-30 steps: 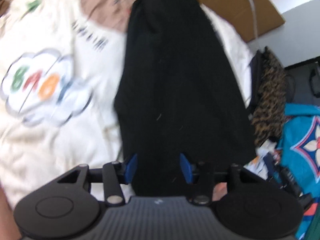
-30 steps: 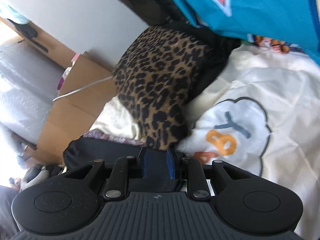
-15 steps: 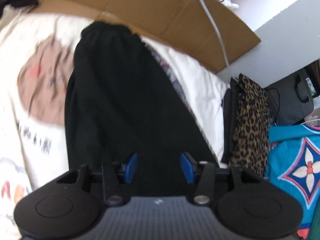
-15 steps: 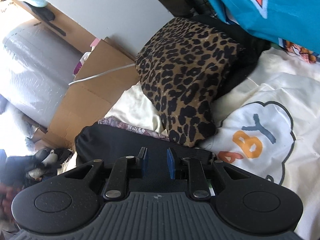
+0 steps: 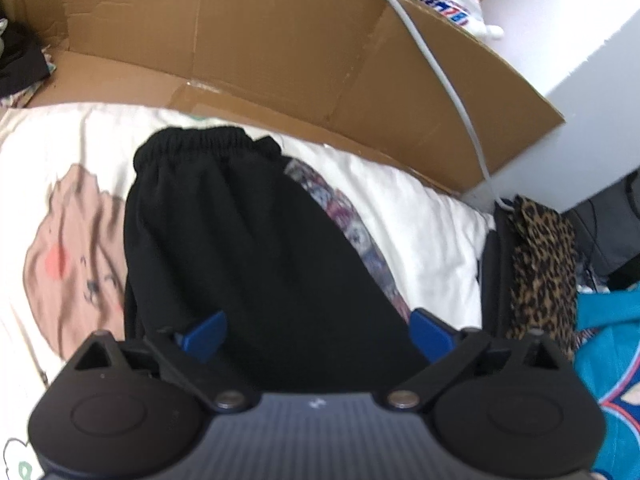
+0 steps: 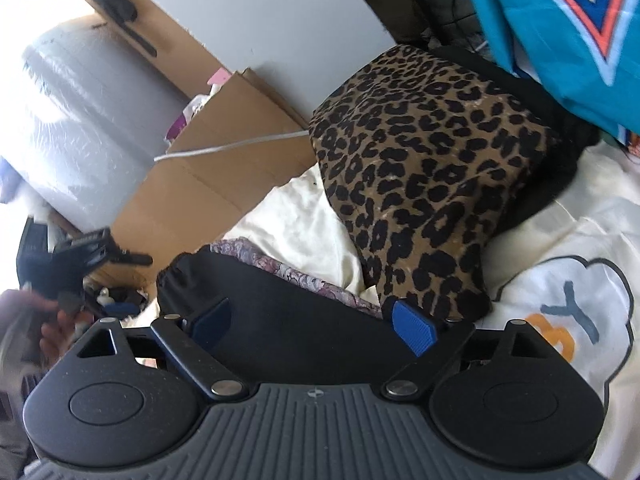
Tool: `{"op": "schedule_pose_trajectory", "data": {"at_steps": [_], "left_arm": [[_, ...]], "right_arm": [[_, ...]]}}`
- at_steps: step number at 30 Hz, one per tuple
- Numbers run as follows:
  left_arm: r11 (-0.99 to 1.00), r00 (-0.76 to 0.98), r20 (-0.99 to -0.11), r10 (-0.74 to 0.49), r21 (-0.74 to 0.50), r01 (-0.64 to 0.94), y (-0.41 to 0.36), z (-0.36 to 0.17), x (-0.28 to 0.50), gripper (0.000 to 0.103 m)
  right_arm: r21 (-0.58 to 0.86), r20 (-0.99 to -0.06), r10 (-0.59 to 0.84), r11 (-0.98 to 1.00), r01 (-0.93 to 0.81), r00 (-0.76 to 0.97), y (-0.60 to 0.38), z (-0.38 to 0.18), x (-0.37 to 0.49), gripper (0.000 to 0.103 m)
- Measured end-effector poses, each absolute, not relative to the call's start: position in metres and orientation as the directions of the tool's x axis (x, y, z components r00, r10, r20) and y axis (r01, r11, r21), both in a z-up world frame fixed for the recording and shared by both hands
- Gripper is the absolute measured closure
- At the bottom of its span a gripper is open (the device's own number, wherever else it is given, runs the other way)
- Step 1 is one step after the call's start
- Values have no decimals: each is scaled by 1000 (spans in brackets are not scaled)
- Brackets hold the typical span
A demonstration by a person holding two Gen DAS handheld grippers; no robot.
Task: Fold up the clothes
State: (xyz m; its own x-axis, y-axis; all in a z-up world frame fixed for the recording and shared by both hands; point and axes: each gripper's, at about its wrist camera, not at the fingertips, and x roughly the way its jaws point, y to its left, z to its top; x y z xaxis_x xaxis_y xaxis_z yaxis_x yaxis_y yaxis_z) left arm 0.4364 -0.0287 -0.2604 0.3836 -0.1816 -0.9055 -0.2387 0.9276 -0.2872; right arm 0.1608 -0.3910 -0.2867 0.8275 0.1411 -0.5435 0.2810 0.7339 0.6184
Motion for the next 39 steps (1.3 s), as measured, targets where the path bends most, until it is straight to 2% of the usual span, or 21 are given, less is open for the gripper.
{"op": "schedule_pose_trajectory", "data": {"at_steps": [8, 11, 18, 21, 26, 30, 39], "left_arm": [[935, 367, -918, -154, -256, -246, -20, -264, 479, 5], [928, 370, -916, -154, -262, -263, -17, -268, 494, 18], [912, 371, -911, -182, -297, -284, -17, -284, 530, 41], [898, 370, -907, -202, -322, -299, -21, -289, 542, 50], [885, 335, -921, -196, -314, -344, -32, -306, 558, 51], [857, 297, -935, -196, -311, -412, -31, -326, 560, 51], [812, 254, -949, -184, -293, -505, -17, -350, 556, 51]], "right_arm": [[538, -568, 136, 808, 240, 812, -378, -289, 179, 11], [534, -559, 169, 823, 196, 812, -372, -291, 187, 13], [468, -583, 224, 879, 97, 781, -356, -296, 212, 31], [436, -593, 228, 897, 70, 773, -353, -296, 220, 32], [396, -599, 213, 917, 55, 772, -356, -300, 236, 40], [357, -618, 206, 933, 38, 759, -356, -305, 249, 64], [326, -635, 227, 945, -11, 739, -352, -313, 276, 64]]}}
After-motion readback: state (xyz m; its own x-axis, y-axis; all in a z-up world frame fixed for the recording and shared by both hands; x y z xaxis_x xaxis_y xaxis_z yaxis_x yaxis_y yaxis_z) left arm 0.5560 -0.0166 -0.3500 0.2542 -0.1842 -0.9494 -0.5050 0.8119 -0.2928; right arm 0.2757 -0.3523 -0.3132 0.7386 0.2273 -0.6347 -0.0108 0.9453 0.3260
